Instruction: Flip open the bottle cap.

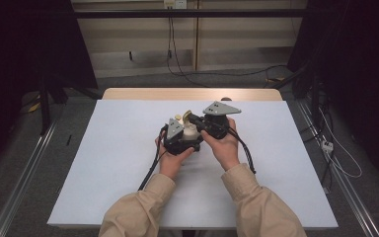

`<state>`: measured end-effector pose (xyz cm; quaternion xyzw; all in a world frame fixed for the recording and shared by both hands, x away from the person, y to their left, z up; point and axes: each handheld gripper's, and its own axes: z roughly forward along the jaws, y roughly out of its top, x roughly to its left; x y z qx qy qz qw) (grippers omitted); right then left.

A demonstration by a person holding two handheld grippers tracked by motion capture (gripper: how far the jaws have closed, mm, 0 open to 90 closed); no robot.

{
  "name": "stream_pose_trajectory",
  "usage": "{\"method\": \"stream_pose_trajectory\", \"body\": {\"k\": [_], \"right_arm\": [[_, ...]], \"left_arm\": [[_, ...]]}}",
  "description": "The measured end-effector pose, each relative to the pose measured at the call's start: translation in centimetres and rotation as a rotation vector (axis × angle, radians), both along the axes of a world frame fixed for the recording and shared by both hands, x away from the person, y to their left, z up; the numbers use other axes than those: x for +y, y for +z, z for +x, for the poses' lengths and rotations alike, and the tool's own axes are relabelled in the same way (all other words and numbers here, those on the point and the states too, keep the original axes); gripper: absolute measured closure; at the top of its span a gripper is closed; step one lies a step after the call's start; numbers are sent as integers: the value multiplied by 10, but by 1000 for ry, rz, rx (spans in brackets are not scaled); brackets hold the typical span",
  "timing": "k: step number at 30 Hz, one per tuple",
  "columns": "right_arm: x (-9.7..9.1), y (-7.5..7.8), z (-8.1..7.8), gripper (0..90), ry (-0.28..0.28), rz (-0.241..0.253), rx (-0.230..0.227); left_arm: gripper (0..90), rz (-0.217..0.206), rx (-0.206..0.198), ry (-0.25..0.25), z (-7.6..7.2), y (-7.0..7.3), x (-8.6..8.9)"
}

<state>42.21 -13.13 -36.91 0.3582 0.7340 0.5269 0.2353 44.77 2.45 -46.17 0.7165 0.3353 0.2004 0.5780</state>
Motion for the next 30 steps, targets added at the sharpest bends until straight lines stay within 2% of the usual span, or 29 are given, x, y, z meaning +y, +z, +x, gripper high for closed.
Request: {"method": "stream_pose_trajectory", "body": {"k": [11,17,27,30], "right_arm": [[2,-2,5,900,-5,1,8],[2,-3,8,900,-7,26,17],[3,-2,9,900,-3,8,5],[1,-2,7,874,-4,12,7]], "left_arm": [[62,6,-1,-2,0,0,0],[62,3,2,-2,0,0,0],[61,5,0,-3,0,0,1],[58,13,1,-7,0,0,1]]}}
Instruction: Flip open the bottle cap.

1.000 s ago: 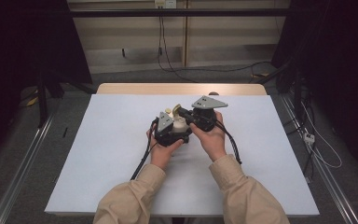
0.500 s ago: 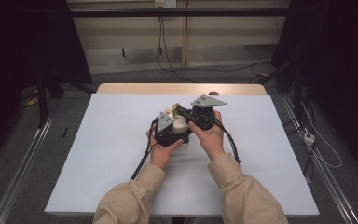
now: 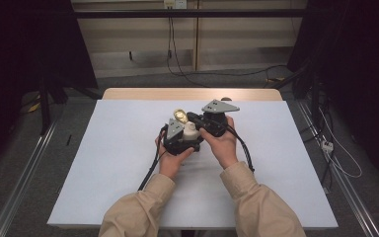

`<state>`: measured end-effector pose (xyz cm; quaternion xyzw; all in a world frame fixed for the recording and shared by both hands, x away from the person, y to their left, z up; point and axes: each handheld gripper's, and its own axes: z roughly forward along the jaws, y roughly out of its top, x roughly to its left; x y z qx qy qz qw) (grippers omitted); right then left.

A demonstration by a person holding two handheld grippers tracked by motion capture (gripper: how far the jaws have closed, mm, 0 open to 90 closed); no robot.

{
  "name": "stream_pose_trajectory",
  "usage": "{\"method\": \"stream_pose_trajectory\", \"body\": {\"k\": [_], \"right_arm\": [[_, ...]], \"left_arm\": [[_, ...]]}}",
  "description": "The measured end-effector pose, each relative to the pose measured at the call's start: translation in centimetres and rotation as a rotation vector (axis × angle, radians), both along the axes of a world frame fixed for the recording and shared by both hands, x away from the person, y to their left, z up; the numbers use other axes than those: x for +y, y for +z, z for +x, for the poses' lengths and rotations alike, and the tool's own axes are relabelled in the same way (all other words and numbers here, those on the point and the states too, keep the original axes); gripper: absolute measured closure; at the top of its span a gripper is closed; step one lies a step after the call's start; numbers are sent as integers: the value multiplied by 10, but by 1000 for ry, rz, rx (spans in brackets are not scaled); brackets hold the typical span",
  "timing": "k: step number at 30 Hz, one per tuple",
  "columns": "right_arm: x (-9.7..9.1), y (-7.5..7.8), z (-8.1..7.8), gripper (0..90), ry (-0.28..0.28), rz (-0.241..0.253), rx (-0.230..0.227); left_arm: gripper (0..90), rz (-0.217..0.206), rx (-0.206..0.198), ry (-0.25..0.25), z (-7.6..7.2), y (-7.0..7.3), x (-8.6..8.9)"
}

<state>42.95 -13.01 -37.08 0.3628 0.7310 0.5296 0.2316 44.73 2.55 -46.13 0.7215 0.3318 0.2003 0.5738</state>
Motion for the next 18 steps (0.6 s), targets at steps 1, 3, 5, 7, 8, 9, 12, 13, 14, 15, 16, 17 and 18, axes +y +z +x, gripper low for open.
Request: {"method": "stream_pose_trajectory", "body": {"k": [1,3,5,7,8,9,12,13,14,15,16,17,18], "right_arm": [[-1,0,-1,859,0,3,-2],[-4,1,-4,801,3,15,6],[-7,1,-7,750,10,30,-2],[-9,0,-11,681,-2,30,-9],[-11,-1,-13,670,-5,27,-15],[-12,-1,-14,640,-11,31,-17],[-16,-2,-19,595,-11,25,-20],[-17,-3,-22,558,-21,21,-22],[-19,-3,-23,533,-24,20,-25],[-20,-4,-24,510,-21,24,-21],[-22,-4,-25,478,-25,24,-19],[-24,-5,-27,459,-30,24,-21],[-26,-5,-28,452,-22,35,-26]], "left_arm": [[57,2,0,-4,0,0,0],[56,-1,9,-9,0,1,1],[55,11,3,-13,-1,2,2],[53,13,-5,-22,-2,1,3],[53,16,-4,-26,-2,2,4],[53,16,3,-22,-2,2,4],[52,25,-4,-21,-2,1,3],[51,24,-7,-23,-2,0,2],[50,25,2,-10,-2,0,2],[49,21,3,-15,-1,0,2],[49,26,0,-18,-1,0,2],[49,28,2,-18,-1,0,2],[49,24,5,-17,-1,0,2]]}}
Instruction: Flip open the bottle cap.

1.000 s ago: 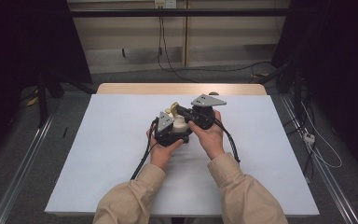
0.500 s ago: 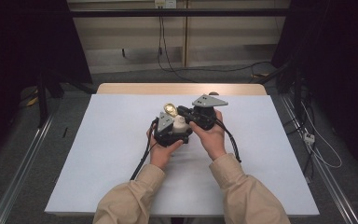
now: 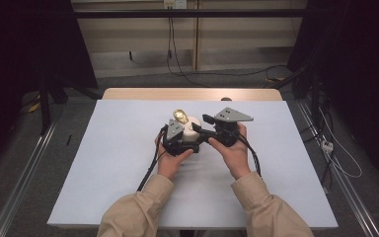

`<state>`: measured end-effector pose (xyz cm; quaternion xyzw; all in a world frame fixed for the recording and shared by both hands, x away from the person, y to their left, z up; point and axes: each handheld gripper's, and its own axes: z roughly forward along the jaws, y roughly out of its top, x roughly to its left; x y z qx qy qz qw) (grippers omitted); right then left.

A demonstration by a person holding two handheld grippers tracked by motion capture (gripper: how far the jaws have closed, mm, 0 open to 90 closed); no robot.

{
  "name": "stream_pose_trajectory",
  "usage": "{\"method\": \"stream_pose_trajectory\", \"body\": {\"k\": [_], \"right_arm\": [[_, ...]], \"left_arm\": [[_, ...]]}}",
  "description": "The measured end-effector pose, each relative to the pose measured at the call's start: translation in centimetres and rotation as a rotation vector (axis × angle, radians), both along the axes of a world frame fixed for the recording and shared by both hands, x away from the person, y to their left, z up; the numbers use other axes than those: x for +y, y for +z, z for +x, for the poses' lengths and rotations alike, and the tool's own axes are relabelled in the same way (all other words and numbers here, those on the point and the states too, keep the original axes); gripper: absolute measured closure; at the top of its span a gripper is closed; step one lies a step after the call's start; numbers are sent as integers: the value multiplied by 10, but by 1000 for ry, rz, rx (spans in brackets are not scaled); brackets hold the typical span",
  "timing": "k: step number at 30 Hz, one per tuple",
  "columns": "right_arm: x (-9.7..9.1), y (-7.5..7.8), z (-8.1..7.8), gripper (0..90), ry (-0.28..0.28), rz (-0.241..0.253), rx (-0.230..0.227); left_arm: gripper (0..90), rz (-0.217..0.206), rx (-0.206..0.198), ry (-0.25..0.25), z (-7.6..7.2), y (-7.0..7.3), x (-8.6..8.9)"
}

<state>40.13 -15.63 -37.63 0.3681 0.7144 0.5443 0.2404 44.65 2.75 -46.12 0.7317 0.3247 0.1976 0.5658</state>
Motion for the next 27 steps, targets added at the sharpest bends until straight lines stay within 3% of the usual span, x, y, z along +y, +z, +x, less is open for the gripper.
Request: {"method": "stream_pose_trajectory", "body": {"k": [3,12,16,20,27], "right_arm": [[-5,-3,-4,350,6,10,3],[-21,-15,-18,216,-19,21,8],[-28,-20,-23,202,-33,9,9],[-34,-25,-28,203,-34,21,14],[-40,-32,-37,192,-35,18,15]], "left_arm": [[48,2,2,1,0,0,0],[41,43,-1,-2,0,0,0],[32,56,23,-1,1,1,-1],[29,66,25,7,0,0,-3],[29,125,16,22,-2,1,-6]]}}
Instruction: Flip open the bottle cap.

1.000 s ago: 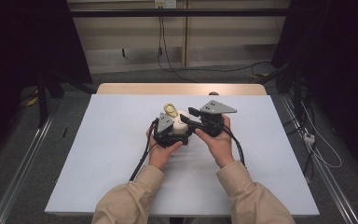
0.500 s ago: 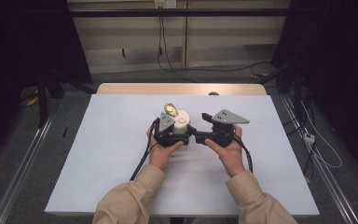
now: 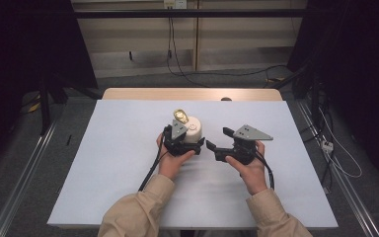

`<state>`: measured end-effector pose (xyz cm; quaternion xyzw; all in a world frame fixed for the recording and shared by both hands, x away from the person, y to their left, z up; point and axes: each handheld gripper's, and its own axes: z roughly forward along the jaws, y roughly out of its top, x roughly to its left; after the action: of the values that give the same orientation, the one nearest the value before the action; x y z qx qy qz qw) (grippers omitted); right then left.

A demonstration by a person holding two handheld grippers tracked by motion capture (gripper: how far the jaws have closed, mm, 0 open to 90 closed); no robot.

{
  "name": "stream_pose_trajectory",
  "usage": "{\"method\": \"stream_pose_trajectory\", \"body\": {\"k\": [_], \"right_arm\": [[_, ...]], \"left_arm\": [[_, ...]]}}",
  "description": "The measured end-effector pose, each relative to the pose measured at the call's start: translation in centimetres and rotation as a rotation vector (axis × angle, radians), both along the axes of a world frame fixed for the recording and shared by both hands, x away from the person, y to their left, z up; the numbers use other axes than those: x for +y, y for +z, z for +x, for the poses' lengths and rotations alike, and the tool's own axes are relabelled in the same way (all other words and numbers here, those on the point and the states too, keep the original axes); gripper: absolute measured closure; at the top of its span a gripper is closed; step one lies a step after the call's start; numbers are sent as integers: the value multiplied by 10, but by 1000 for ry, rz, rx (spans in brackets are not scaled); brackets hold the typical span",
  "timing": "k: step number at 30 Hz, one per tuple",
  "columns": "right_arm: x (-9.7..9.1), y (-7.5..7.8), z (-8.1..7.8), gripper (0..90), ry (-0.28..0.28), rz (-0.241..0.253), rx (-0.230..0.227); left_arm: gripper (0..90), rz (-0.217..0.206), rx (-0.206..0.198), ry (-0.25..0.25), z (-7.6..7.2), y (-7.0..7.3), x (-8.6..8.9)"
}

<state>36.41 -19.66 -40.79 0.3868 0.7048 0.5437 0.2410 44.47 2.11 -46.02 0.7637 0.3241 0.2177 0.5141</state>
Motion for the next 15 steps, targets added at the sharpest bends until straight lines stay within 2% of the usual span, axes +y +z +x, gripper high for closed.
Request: {"method": "stream_pose_trajectory", "body": {"k": [3,6,10,13,15], "right_arm": [[-2,-3,-2,191,-1,-4,7],[-3,-4,-5,191,0,1,6],[-4,-6,-7,187,2,-4,13],[-5,-8,-8,187,5,-2,15],[-5,-9,-10,187,6,-3,16]], "left_arm": [[29,-11,30,-2,2,0,1],[29,6,34,-4,1,0,2],[28,8,50,-6,1,0,2],[30,44,78,-10,0,0,4],[32,34,82,-8,-1,0,6]]}}
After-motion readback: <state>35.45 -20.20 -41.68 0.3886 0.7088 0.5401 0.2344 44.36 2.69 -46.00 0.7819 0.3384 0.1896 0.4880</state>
